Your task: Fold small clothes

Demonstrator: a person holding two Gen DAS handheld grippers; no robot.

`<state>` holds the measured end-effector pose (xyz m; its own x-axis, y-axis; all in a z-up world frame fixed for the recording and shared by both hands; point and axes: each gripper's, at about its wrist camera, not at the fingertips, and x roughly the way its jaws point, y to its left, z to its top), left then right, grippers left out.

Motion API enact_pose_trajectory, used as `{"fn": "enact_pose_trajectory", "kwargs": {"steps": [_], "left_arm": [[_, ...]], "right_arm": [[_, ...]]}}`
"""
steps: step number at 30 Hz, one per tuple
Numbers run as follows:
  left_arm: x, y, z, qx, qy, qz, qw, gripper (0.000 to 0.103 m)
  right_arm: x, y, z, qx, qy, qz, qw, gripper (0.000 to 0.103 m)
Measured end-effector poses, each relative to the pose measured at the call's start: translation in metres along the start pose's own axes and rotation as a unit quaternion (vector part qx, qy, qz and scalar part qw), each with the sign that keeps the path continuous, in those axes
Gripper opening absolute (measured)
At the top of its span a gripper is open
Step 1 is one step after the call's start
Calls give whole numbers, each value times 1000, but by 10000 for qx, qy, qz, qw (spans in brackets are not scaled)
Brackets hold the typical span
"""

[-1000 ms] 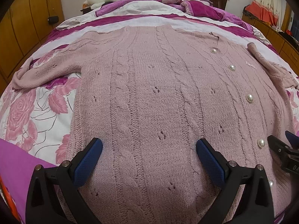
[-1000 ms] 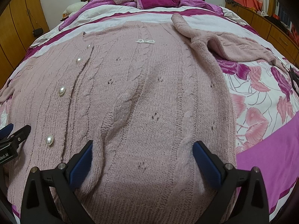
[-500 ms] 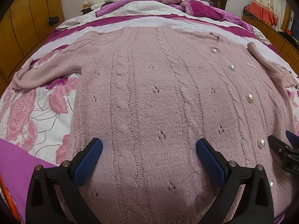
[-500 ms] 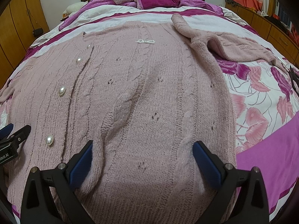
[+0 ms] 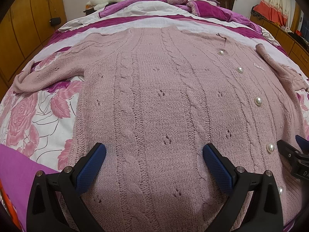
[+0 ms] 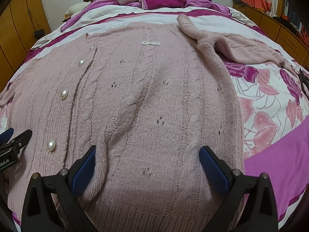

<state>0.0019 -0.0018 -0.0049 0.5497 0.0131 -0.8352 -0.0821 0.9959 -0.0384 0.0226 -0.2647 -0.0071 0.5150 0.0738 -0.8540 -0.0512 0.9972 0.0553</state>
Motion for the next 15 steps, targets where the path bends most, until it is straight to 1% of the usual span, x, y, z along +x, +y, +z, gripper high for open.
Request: {"fn": "enact_pose_trajectory", "kwargs": {"steps": [15], "left_arm": [[0,-1,0,3,-2,8,10000,84]], "right_arm": [[1,-2,1,18,9,23,10000,103]]}}
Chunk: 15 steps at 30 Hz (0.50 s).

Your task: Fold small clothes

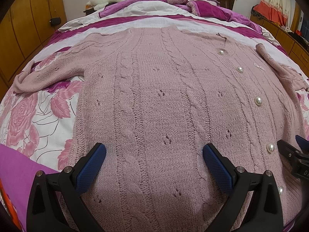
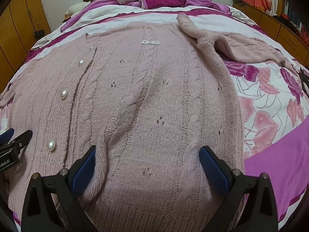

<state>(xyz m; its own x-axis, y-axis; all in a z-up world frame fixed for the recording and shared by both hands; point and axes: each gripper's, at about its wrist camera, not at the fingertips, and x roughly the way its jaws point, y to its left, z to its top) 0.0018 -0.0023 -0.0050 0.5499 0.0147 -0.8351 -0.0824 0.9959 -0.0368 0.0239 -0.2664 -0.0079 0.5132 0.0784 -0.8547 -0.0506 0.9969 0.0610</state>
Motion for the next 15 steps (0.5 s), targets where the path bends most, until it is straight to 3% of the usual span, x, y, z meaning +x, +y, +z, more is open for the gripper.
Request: {"fn": "enact_pose_trajectory", "kwargs": {"steps": [15], "left_arm": [[1,3,0,33,45,35,10000,84]], "right_arm": [[5,-7,3,129,136,172,9997,103]]}}
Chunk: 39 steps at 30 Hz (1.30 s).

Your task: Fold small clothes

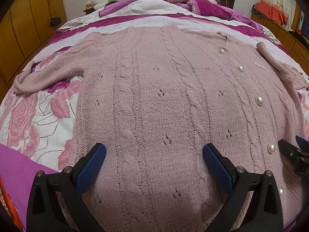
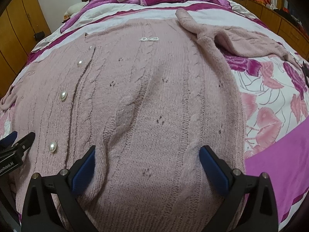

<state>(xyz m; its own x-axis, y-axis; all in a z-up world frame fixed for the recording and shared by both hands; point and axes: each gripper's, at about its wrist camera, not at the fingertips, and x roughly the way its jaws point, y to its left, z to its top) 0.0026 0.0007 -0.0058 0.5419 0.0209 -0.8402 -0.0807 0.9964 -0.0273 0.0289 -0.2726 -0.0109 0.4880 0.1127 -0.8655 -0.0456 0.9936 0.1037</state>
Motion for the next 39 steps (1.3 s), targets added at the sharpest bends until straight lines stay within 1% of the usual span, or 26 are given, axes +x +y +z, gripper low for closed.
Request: {"fn": "enact_pose_trajectory", "kwargs": {"steps": [10,12,17,21,24,26,29,31,34,36,39], "left_arm": [[-2,1,2,-3,55,-27,10000,84],[-5,0,4,-6,86,-42,10000,84],[-14,3,10,-36,82,-166,9998,81],[-25,2,17,55,-37,-88,9999,80],[-36,-2,29,182,-179,4,9997,80],[-41,-2,38,193,-247,-11,9995,80],[-44,-1,50,137,-318,-53,9994,80],[-43,-1,57,149,-357,-1,9993,80],[-39,-2,65,165,-384,108,9991,80],[-34,-2,69,127,-372,120,9992,80],[-25,-1,72,40,-306,90,9995,80]], "right_arm": [[-3,2,3,-40,-12,-38,10000,103],[-6,0,4,17,-26,55,10000,103],[-28,-20,8,418,-198,576,9973,103],[-48,-34,13,386,-498,618,9961,103],[-65,-52,21,452,-739,585,9945,103],[-73,-69,28,591,-856,585,9928,103],[-74,-96,41,823,-977,438,9908,103],[-73,-117,48,1043,-1030,267,9888,103],[-69,-147,55,1334,-1055,132,9853,103],[-64,-169,61,1560,-1082,7,9818,103],[-59,-197,68,1836,-1109,-38,9767,103]]}}
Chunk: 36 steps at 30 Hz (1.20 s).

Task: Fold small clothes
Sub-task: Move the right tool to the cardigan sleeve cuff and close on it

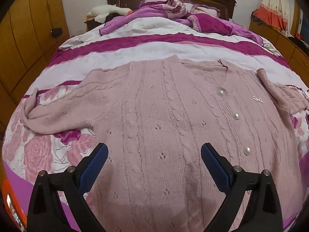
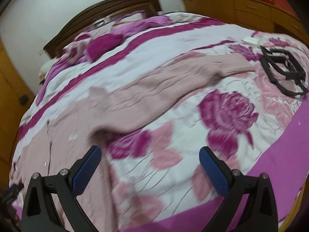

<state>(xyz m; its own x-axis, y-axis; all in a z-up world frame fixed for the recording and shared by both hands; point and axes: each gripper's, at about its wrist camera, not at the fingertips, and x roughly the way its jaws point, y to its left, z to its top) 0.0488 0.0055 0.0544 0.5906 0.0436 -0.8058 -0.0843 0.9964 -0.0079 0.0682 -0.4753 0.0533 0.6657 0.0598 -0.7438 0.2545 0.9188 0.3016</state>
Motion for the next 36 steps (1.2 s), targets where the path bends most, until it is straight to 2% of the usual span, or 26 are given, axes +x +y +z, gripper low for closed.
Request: {"fn": "enact_pose_trajectory", "kwargs": {"steps": [6,14,23,26,28,33,35,36], "left_arm": [[21,-4,-1,6,174,45,9998,79],[49,-5,-10,-48,539,86,9985,79],[56,-5,-17,-19,489,98,9988,83],[58,-3,-17,-51,471,64,9989,85],[58,-2,-17,-67,454,49,9989,85],[60,-3,-17,-48,423,72,9991,86],[60,-3,-18,-50,422,69,9991,86],[60,-3,-17,-51,423,69,9991,86]], "right_arm": [[23,-35,36,507,-155,-190,9984,103],[48,-52,70,720,-323,-326,9963,103],[75,-59,73,550,-443,-484,9963,103],[77,-55,71,429,-623,-600,9953,103],[73,-54,70,511,-790,-509,9943,102],[70,-55,76,728,-967,-206,9924,87],[72,-55,79,746,-939,-285,9924,76],[72,-56,79,768,-925,-299,9923,65]]}}
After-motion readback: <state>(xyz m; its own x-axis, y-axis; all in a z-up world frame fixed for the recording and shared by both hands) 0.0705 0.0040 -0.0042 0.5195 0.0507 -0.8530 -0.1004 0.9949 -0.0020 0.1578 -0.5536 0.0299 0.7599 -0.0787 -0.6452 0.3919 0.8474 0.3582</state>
